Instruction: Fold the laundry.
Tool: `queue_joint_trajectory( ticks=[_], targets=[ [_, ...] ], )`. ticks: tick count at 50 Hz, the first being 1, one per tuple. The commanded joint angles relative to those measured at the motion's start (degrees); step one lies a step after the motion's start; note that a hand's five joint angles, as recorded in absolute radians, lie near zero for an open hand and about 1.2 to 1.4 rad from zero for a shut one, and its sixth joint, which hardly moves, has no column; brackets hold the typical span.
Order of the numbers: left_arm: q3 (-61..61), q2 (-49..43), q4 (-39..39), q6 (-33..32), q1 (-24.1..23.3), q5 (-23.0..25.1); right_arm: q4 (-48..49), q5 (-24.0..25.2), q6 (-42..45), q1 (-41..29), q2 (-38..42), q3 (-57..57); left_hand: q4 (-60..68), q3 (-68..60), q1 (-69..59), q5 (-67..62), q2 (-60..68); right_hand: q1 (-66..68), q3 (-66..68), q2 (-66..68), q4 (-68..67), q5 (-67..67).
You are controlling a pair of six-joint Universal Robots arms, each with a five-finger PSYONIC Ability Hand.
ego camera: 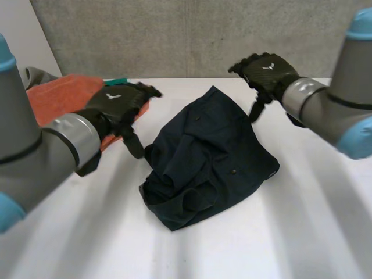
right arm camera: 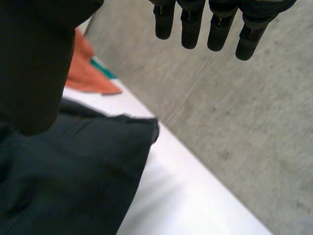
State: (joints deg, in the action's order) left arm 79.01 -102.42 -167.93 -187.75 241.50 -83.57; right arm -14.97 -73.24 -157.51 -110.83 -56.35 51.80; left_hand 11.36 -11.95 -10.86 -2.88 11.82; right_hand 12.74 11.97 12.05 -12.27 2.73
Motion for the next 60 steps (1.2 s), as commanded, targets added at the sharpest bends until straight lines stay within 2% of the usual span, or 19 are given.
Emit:
queue_joint_trajectory(
  ticks=[1,5,6,9,15,17,18,22,24,25,26,27,28,31,34,43,49,57,60],
  targets=[
    [4.04,-0.40,-1.44,-13.77,-13.41,-2.55,-8.75,6.09,13.88,4.31,-5.17,11.38,11.61,-11.02,-12.11,-10.09,11.16,2.96,3.73,3.65,-3.43,2.97],
    [5.54,-4.09,-0.56,-19.84,-19.30,-9.04,-11.13,7.59,22.24,5.98,-5.08,17.18,26.42,-25.82,-26.91,-24.90,25.96,11.54,12.32,12.24,-12.02,11.56],
    [6.15,-5.32,-0.56,-21.24,-20.70,-12.63,-10.96,8.11,25.12,6.76,-4.73,19.19,29.93,-29.34,-30.43,-28.42,29.48,14.22,14.99,14.92,-14.70,14.24],
    [6.95,-7.08,-0.64,-23.18,-22.47,-17.40,-9.30,9.17,27.43,7.47,-3.33,21.31,32.49,-31.90,-32.99,-30.97,32.04,15.25,16.03,15.95,-15.73,15.27],
    [7.39,-12.27,-4.68,-27.40,-24.32,-21.54,-0.69,11.28,26.39,8.00,2.38,23.52,22.09,-21.50,-22.59,-20.57,21.64,18.28,19.06,18.98,-18.76,18.30],
    [7.21,-13.50,-5.21,-28.46,-23.79,-21.89,1.77,11.19,25.07,8.00,3.79,23.61,13.70,-13.11,-14.20,-12.18,13.25,18.28,19.06,18.98,-18.76,18.30],
    [6.95,-14.55,-5.56,-29.50,-22.83,-22.16,3.87,11.19,23.67,7.92,5.01,23.52,1.99,-1.40,-2.49,-0.48,1.54,18.45,19.22,19.15,-18.93,18.47],
    [5.98,-16.32,-6.88,-31.36,-20.28,-22.60,8.46,11.11,20.50,7.56,7.57,23.69,3.89,-3.30,-4.39,-2.37,3.44,23.47,24.25,24.17,-23.95,23.49],
    [5.45,-17.19,-8.64,-32.24,-19.49,-22.33,10.74,10.93,19.53,7.21,8.89,23.43,11.26,-10.67,-11.76,-9.75,10.81,33.04,33.81,33.73,-33.51,33.05],
    [5.02,-17.81,-10.04,-32.67,-19.14,-21.99,12.49,10.49,18.74,7.21,9.07,23.43,26.12,-25.53,-26.62,-24.60,25.66,54.73,55.51,55.43,-55.21,54.75],
    [4.84,-18.33,-10.75,-33.11,-19.05,-21.81,13.03,10.23,18.39,7.21,8.90,23.43,36.09,-35.50,-36.59,-34.57,35.64,65.61,66.38,66.31,-66.09,65.63],
    [4.40,-19.56,-12.14,-34.34,-18.78,-21.72,13.82,9.79,17.69,7.30,8.46,23.60,62.84,-62.24,-63.33,-61.32,62.38,67.24,68.01,67.93,-67.72,67.26],
    [4.05,-20.09,-12.51,-34.96,-18.69,-21.72,14.52,9.26,16.81,7.30,8.02,23.78,68.58,-67.99,-69.08,-67.06,68.13,67.26,68.03,67.95,-67.73,67.27],
    [2.64,-20.89,-13.48,-37.77,-17.55,-22.16,15.49,7.59,13.56,6.95,5.65,24.83,68.64,-68.05,-69.14,-67.12,68.18,67.26,68.03,67.95,-67.73,67.27],
    [1.68,-16.42,-13.74,-36.99,-15.62,-21.81,14.01,6.89,8.90,7.03,-2.86,25.19,68.64,-68.05,-69.14,-67.12,68.18,67.26,68.03,67.95,-67.73,67.27],
    [-3.32,11.06,-10.50,-23.91,-13.69,-17.51,5.14,8.81,-4.36,11.07,-22.55,17.48,68.64,-68.05,-69.14,-67.12,68.18,67.26,68.03,67.95,-67.73,67.27],
    [-12.64,20.33,-2.06,-18.71,-11.67,-15.04,1.00,10.40,-12.89,13.45,-26.00,6.06,68.64,-68.05,-69.14,-67.12,68.18,67.26,68.03,67.95,-67.73,67.27],
    [-20.65,14.02,2.43,-15.98,-7.09,-11.70,-3.83,10.40,-18.27,10.38,-21.79,-1.27,68.64,-68.05,-69.14,-67.12,68.18,67.26,68.03,67.95,-67.73,67.27],
    [-19.60,6.21,3.83,-15.80,-5.95,-10.21,-9.80,10.14,-16.87,6.79,-19.24,3.63,68.64,-68.05,-69.14,-67.12,68.18,28.18,28.95,28.87,-28.65,28.19]
  ],
)
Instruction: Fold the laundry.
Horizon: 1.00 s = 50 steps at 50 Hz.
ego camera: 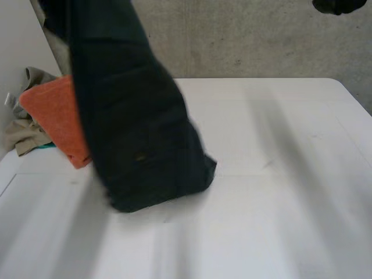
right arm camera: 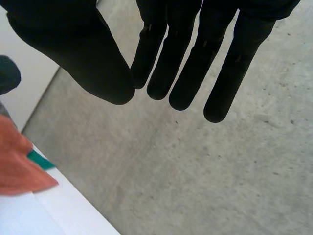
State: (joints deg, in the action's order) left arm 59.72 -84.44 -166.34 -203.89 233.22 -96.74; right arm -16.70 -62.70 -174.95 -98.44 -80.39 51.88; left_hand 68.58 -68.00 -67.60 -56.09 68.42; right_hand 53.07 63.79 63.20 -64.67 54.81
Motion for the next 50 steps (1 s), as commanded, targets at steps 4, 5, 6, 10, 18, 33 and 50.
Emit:
queue_joint_trajectory(
  ticks=[4,5,6,10,18,33,50],
  targets=[
    [1.18,-17.24,2.87,0.77,3.37,2.09,-10.11,-1.37,1.37,-8.51,7.25,12.42,11.42,-12.00,-12.40,-13.91,11.58,-41.30,-52.02,-51.43,52.90,-53.04],
    [1.36,-17.86,2.87,1.04,3.46,1.91,-9.67,-1.81,1.28,-9.39,7.87,14.11,11.42,-12.00,-12.40,-13.91,11.58,-42.06,-52.77,-52.18,53.65,-53.79],
    [1.45,-18.30,2.87,1.30,3.47,1.91,-9.06,-2.34,1.11,-10.44,8.66,15.69,11.42,-12.00,-12.40,-13.91,11.58,-42.23,-52.95,-52.36,53.83,-53.97],
    [1.80,-18.22,2.87,2.97,3.03,1.99,-4.32,-5.85,-1.00,-15.36,13.23,22.47,11.42,-12.00,-12.40,-13.91,11.58,-43.07,-53.79,-53.20,54.67,-54.81],
    [2.24,-14.35,2.78,3.59,1.10,2.08,1.84,-8.32,-14.52,-25.47,23.78,24.33,11.42,-12.00,-12.40,-13.91,11.58,-43.07,-53.79,-53.20,54.67,-54.81],
    [2.59,-11.10,3.04,3.32,-0.49,1.82,6.86,-19.12,-44.23,-37.88,36.62,11.23,11.42,-12.00,-12.40,-13.91,11.58,25.22,14.50,15.09,-13.62,13.48],
    [13.04,-4.77,2.78,3.59,7.15,2.87,-1.65,-7.02,-0.32,-14.85,18.34,1.93,11.42,-12.00,-12.40,-13.91,11.58,26.93,16.21,16.80,-15.33,15.19]
  ],
)
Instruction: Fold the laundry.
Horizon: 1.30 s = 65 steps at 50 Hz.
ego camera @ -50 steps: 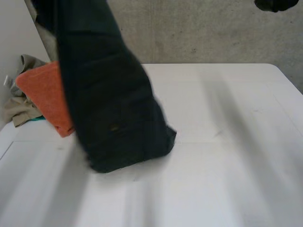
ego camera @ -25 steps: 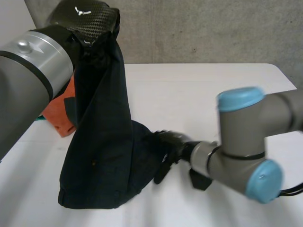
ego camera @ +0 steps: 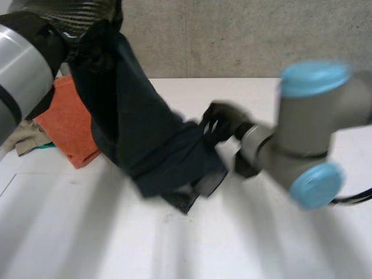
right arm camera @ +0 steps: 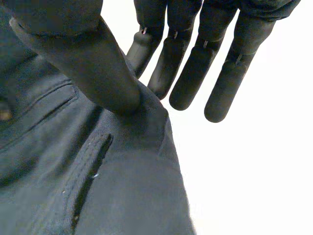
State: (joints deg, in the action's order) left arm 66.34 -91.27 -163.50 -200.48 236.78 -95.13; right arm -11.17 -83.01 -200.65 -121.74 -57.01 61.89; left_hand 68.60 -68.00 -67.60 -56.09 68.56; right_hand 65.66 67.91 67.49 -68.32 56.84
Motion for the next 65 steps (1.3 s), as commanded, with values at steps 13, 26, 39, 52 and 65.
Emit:
queue_joint_trajectory(
  ticks=[13,26,39,52,65],
  targets=[
    [23.75,-18.57,-14.73,0.53,5.28,7.94,-25.48,16.91,51.22,13.99,14.02,-29.55,11.40,-12.00,-12.40,-13.91,11.44,14.34,12.09,12.51,-11.68,13.16],
    [14.26,-30.29,-11.67,4.04,5.36,4.42,-9.15,4.98,49.41,9.07,12.30,-14.29,11.40,-12.00,-12.40,-13.91,11.44,-55.66,-57.91,-57.49,58.32,-56.84],
    [16.80,-17.10,-11.22,6.50,5.89,7.94,-5.00,4.17,44.56,10.12,-19.10,16.58,11.40,-12.00,-12.40,-13.91,11.44,-52.99,-55.24,-54.81,55.65,-54.17],
    [13.73,-14.20,-11.05,6.59,1.85,6.71,-12.21,12.51,44.21,11.53,-17.62,32.76,11.40,-12.00,-12.40,-13.91,11.44,-14.45,-16.70,-16.27,17.11,-15.63],
    [13.20,-16.21,-12.01,5.80,1.58,5.21,14.06,1.45,40.34,7.66,-2.15,25.12,11.40,-12.00,-12.40,-13.91,11.44,-53.31,-55.55,-55.13,55.97,-54.49]
  ],
)
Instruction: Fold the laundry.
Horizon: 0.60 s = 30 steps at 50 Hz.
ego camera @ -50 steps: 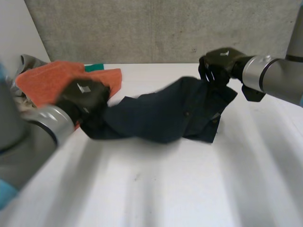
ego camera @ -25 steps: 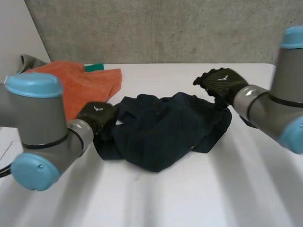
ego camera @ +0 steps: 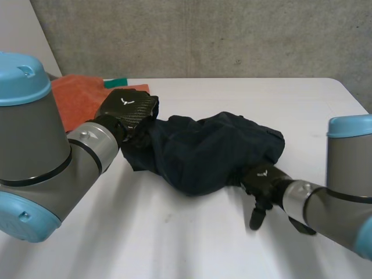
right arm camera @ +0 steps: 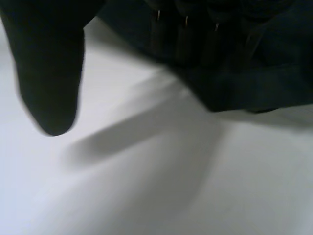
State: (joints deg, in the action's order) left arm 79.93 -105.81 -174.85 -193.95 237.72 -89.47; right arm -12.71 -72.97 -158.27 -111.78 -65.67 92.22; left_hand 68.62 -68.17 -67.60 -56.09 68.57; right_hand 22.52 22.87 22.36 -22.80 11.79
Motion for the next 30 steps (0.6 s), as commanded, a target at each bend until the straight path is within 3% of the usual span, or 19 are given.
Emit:
queue_joint_trajectory(
  ticks=[1,7,22,26,30],
  targets=[
    [-0.65,-2.29,-0.85,-1.16,0.99,-0.44,18.57,-10.07,-1.78,-3.17,7.39,-6.00,11.38,-11.83,-12.40,-13.91,11.43,-9.83,-10.18,-9.67,10.11,-9.10],
    [-2.40,-4.84,-0.93,-2.13,1.69,-0.44,24.66,-11.58,-0.73,-5.20,11.53,-9.51,11.38,-11.83,-12.40,-13.91,11.43,-5.97,-6.31,-5.80,6.25,-5.24],
    [-14.27,-14.07,0.91,-3.19,2.83,-2.19,24.92,-13.42,3.06,-6.34,24.27,-26.21,11.38,-11.83,-12.40,-13.91,11.43,15.39,15.04,15.55,-15.11,16.12],
    [-16.64,-15.83,2.67,-3.01,2.83,-3.08,25.10,-13.95,3.06,-6.61,26.91,-29.64,11.38,-11.83,-12.40,-13.91,11.43,29.33,28.99,29.50,-29.05,30.06],
    [-17.79,-16.71,4.07,-2.84,2.92,-3.34,25.10,-15.18,2.62,-6.26,27.53,-31.58,11.38,-11.83,-12.40,-13.91,11.43,57.42,57.07,57.58,-57.14,58.15]
  ],
)
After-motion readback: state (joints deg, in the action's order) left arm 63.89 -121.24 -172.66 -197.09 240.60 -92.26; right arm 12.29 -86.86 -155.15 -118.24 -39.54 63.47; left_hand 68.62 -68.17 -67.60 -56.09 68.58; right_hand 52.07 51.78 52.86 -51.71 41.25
